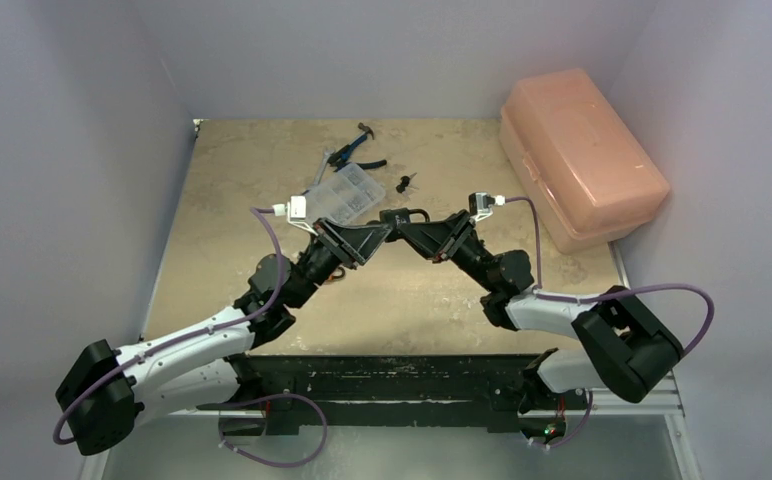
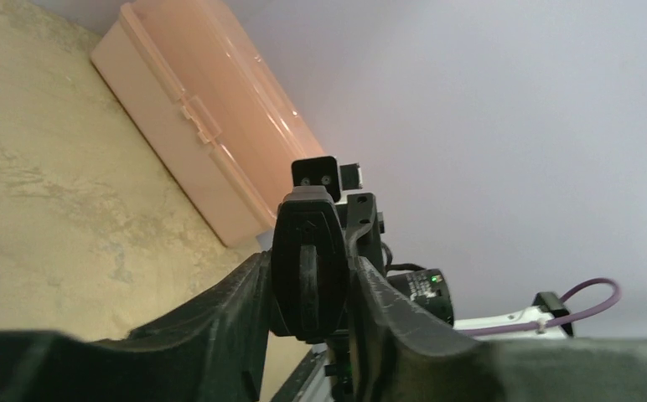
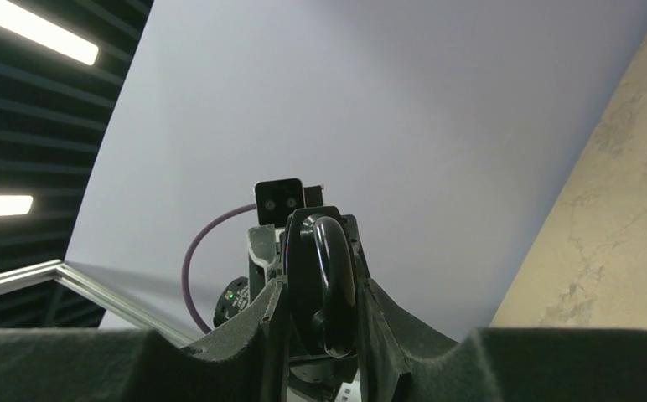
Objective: Unlock with the key
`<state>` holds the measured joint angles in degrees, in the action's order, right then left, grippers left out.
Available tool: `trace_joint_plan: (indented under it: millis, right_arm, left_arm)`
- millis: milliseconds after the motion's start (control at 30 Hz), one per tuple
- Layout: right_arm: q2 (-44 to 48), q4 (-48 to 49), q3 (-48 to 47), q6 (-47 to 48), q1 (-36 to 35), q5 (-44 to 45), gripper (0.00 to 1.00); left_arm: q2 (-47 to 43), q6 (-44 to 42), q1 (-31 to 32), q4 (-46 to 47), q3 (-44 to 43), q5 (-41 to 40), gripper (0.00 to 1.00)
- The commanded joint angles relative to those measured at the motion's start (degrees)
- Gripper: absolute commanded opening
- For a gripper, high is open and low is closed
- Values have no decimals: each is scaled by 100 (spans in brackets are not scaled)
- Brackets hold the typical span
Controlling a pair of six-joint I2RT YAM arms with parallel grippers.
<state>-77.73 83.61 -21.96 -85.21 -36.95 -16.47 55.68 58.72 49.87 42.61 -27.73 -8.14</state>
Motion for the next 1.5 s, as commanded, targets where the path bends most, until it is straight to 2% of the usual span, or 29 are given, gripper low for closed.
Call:
trace_joint_plan:
  millis: [0,33,133,200,333,667,800,1200,1467]
  right_arm:
    - [313,-21,-238,308,-14,-312,0]
    - [372,-137,-247,356,-9,-320,0]
    - [561,-526,-294,514,-6,-352,0]
    - [683,-781,-321,616,-1,-378,0]
    - [905,-1065,-286,691,21,-441,0]
    - [1120,-721,-179,703,49,-914,0]
    - [1193,-715,-177,739,70,-1065,0]
    - [1024,-479,-282,603,91,-1435,0]
    - [1019,-352,-257,488,92,-1485,0]
  left_arm:
    - [-326,-514,-1,-273,-183,234,47]
    - [-408,-639,-1,-507,-242,220,55]
    - [-718,-1018,1,-1243,-416,125,68]
    - [-972,-1258,1,-1786,-586,55,73]
    - [-1418,-1744,-3,-3115,-947,-63,75]
    - [-1741,-2411,-3,-4021,-1245,321,53]
    - [-1754,-2495,-3,-4205,-1330,518,49]
    - [-1512,-2625,-3,-3862,-1307,1609,40]
    - [-1516,-2695,-3,-4052,-1392,1603,31]
